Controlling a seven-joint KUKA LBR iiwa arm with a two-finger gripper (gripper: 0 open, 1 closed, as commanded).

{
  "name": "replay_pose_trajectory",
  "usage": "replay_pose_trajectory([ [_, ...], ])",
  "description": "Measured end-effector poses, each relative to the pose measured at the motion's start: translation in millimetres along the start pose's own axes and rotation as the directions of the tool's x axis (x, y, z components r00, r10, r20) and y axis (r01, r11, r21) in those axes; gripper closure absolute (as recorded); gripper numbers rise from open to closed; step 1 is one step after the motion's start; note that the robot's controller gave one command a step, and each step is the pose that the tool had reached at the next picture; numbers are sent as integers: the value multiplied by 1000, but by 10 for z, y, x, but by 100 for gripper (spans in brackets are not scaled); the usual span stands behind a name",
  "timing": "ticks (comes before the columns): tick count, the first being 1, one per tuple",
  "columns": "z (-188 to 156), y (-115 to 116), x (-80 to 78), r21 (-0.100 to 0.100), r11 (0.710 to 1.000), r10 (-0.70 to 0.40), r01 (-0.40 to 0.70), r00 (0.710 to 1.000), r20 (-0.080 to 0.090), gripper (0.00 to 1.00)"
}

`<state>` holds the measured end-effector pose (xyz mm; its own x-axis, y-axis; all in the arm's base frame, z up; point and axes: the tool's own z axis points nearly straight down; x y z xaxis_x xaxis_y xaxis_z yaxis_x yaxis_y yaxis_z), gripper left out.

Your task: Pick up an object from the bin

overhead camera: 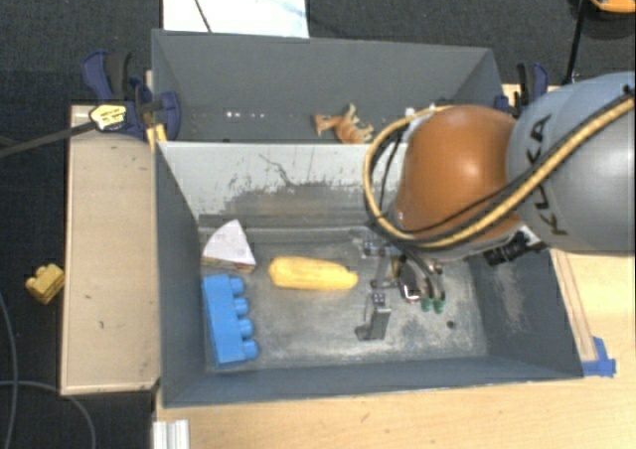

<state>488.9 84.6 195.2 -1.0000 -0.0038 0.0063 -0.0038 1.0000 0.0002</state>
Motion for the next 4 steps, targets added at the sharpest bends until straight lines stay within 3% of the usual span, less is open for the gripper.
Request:
replay_pose_trajectory([
  [1, -44, -5, -17, -1, 1000, 3, -3, 1000, 9, 0],
  [2, 414, 8, -300, 0, 998, -69, 69, 998, 15, 0],
  [3, 1002, 254, -583, -2, 1000, -7, 7, 1000, 14, 0],
  [4, 1177, 328, -901, -1, 1000, 10, -10, 1000, 5, 0],
])
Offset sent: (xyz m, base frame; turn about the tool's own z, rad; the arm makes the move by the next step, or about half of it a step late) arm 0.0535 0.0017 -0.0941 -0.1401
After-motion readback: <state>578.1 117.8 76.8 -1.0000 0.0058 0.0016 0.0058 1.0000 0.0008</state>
